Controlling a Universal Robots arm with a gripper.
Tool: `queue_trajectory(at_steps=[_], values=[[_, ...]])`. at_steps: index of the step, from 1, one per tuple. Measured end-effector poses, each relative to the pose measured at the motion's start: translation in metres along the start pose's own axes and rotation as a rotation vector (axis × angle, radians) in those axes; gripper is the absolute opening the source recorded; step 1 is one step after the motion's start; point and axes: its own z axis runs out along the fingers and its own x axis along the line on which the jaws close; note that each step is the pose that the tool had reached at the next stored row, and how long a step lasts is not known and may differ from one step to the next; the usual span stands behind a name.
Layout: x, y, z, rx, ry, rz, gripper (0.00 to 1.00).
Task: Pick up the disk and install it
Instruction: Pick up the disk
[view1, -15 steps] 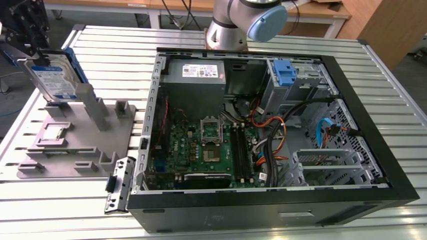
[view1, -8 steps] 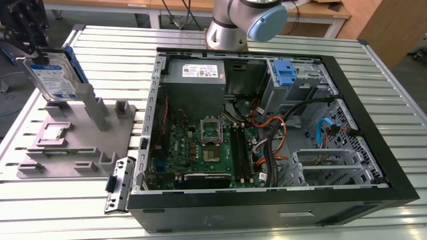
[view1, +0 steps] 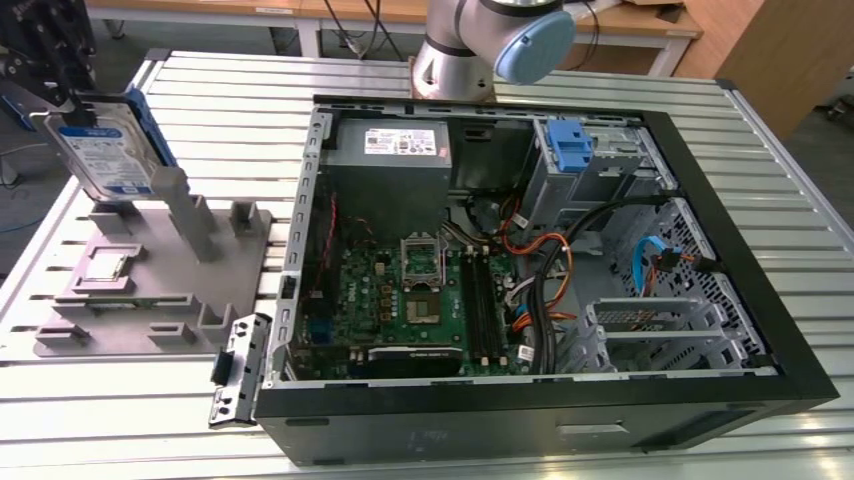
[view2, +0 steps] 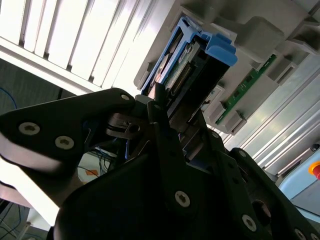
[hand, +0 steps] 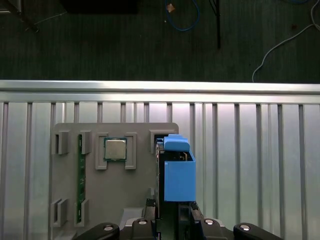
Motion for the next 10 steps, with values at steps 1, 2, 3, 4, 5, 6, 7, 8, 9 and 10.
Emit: queue_trajectory(at_steps=[1,2,3,4,5,6,7,8,9,10], values=[[0.0000,0.0000,-0.0002,0.0000,0.0000,0.000,0.35],[0.0000,0.0000,-0.0004,0.0001,0.0000,0.000,0.35],[0.0000,0.0000,-0.0006,0.0000,0.0000,0.000,0.35],[-0.0001,0.0000,-0.0008,0.0001,0.0000,0.000,0.35],[-0.0001,0.0000,-0.0024,0.0001,-0.0001,0.000,0.35],[-0.0002,0.0001,-0.0034,0.0001,0.0000,0.000,0.35],[-0.0002,0.0001,-0.0036,0.0000,0.0000,0.000,0.35],[-0.0002,0.0001,-0.0037,0.0000,0.0000,0.000,0.35],[-0.0002,0.0001,-0.0040,-0.0001,0.0001,0.000,0.35],[-0.0002,0.0001,-0.0042,0.0000,0.0000,0.000,0.35]])
